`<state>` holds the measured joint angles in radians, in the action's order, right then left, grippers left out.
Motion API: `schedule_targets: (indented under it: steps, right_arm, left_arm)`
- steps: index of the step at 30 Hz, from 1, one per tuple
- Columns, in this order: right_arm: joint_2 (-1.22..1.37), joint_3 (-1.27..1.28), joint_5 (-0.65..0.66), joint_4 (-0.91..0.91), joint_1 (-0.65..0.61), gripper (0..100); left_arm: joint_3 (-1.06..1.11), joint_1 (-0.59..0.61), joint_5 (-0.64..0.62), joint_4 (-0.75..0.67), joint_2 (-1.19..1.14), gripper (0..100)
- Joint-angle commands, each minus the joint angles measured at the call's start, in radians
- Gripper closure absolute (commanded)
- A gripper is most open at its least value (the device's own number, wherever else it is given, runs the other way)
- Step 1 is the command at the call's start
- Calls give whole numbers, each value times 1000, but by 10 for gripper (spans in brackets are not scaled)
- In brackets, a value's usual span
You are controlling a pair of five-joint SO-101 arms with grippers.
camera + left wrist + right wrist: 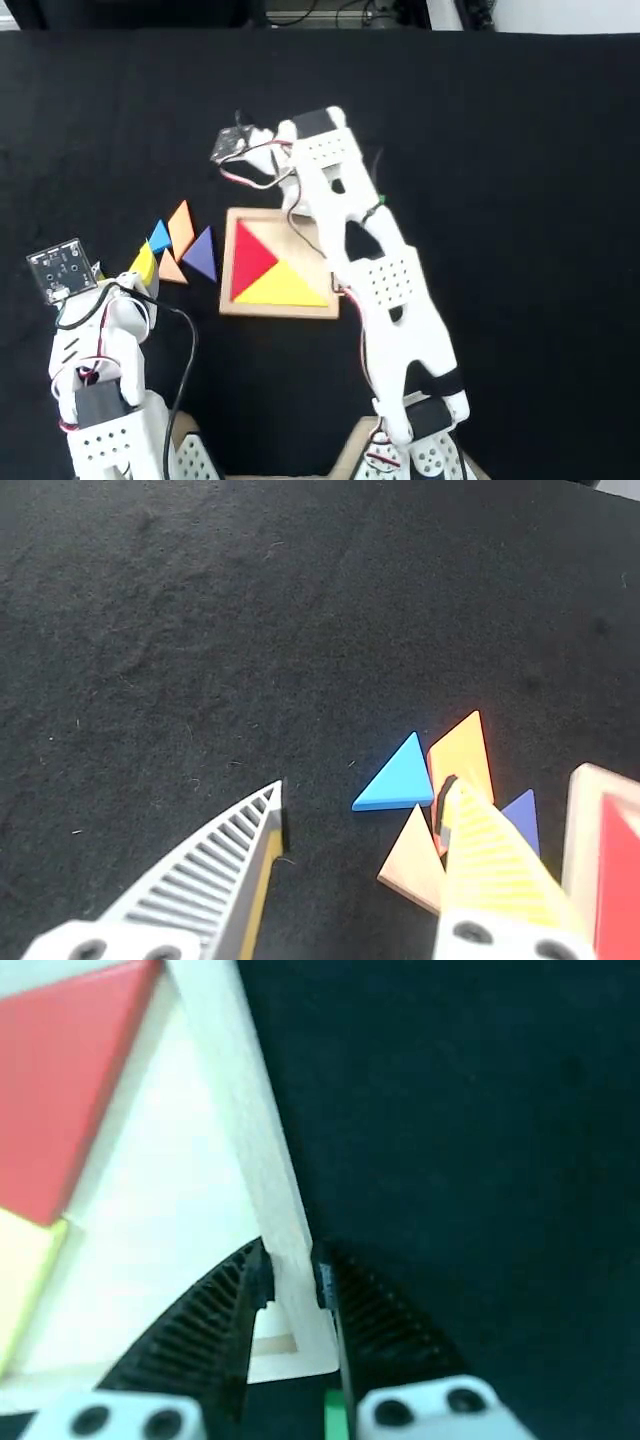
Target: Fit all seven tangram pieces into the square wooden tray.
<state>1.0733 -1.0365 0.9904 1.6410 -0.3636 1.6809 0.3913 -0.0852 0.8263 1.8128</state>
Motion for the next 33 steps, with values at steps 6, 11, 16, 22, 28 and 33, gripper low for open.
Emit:
schedule_targets:
  steps: [6,11,16,22,28,33]
  right_arm:
    - [-10,-53,-60,-2,34,934]
    - [-13,-53,-104,-3,25,690]
    - [-12,-94,-103,49,-21,667]
    - [-19,-236,-126,127,-77,701]
    - [-223,-309,-362,127,60,719]
    - [-493,-111,-554,127,153,996]
  left_arm:
    - [15,12,-6,-9,3,744]
    - [15,12,-6,-9,3,744]
    - [15,12,-6,-12,3,744]
    - [15,12,-6,-12,3,744]
    - [15,12,-6,-12,3,744]
    - [18,-22,-6,-11,3,744]
